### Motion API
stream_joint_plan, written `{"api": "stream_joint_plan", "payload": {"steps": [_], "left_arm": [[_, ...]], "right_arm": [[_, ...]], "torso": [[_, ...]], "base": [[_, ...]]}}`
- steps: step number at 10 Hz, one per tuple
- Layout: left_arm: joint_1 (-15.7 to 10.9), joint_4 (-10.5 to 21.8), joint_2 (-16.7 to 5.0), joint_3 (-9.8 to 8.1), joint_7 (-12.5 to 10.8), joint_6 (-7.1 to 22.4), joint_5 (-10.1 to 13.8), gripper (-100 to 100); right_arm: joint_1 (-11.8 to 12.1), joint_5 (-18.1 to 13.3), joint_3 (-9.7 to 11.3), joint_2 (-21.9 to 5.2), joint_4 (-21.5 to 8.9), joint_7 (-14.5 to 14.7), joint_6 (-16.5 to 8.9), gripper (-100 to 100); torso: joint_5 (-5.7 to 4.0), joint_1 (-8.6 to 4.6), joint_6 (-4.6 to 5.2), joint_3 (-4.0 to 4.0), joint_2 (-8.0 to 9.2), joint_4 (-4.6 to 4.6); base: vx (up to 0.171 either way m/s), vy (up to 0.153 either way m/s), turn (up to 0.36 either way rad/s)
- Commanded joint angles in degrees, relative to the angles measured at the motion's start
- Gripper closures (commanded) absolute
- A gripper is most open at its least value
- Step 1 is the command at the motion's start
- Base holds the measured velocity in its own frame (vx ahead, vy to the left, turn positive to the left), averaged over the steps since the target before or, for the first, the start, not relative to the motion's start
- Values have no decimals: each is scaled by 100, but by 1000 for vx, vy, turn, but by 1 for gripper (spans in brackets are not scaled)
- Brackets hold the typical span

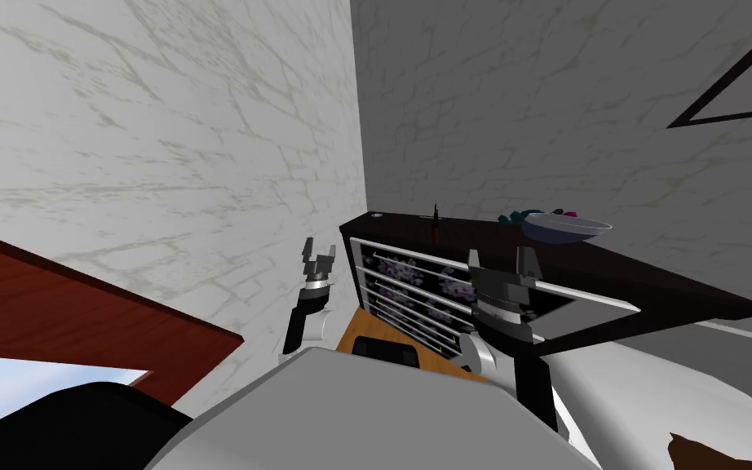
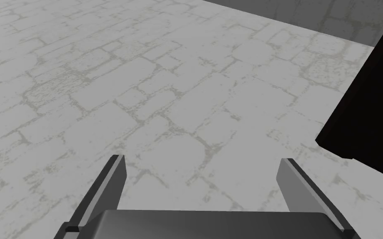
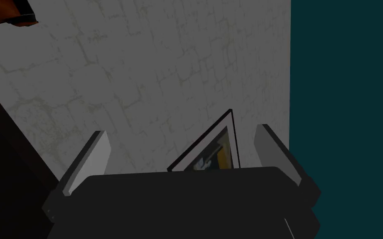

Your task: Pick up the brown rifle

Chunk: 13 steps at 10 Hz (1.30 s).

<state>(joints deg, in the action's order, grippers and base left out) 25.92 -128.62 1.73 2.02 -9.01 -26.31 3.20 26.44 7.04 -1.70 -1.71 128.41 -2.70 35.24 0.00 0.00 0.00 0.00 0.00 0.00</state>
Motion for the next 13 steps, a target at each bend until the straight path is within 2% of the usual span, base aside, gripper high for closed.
{"api": "stream_joint_plan", "payload": {"steps": [1,4,5,7,8,9,10,11,12,13], "left_arm": [[0,0,0,0,0,0,0,0],[-2,0,1,1,0,0,0,0],[-2,0,1,1,0,0,0,0],[-1,0,0,1,0,0,0,0],[-2,0,0,1,0,0,0,0],[-1,0,0,0,0,0,0,0],[-1,0,0,0,0,0,0,0],[-1,0,0,0,0,0,0,0],[-1,0,0,0,0,0,0,0],[-1,0,0,0,0,0,0,0]], "right_arm": [[7,-25,-79,-246,-79,67,71,-100],[30,-91,-262,-761,-315,232,241,-100],[30,-91,-262,-811,-315,232,241,-100],[70,-161,-417,-1208,-565,390,403,-100],[70,-161,-417,-1339,-565,390,403,-100],[100,-207,-498,-1536,-718,482,496,-100],[100,-207,-498,-1643,-718,482,496,-100],[136,-259,-580,-1854,-887,581,598,-100],[136,-259,-580,-1972,-887,581,598,-100],[177,-316,-662,-2162,-1074,686,707,-100]], "torso": [[0,0,0,0,0,0],[5,19,-1,31,55,12],[3,10,-1,35,60,13],[2,8,-1,23,39,9],[3,11,-2,23,39,9],[2,9,1,20,33,8],[1,5,-1,18,31,7],[1,4,0,15,24,6],[1,5,-1,15,26,6],[1,3,1,15,25,6]], "base": [[-62,37,90],[-147,53,114],[-107,29,46],[-92,38,141],[-78,35,64],[-71,27,107],[-54,25,82],[-67,31,127],[-63,23,86],[-84,32,171]]}}
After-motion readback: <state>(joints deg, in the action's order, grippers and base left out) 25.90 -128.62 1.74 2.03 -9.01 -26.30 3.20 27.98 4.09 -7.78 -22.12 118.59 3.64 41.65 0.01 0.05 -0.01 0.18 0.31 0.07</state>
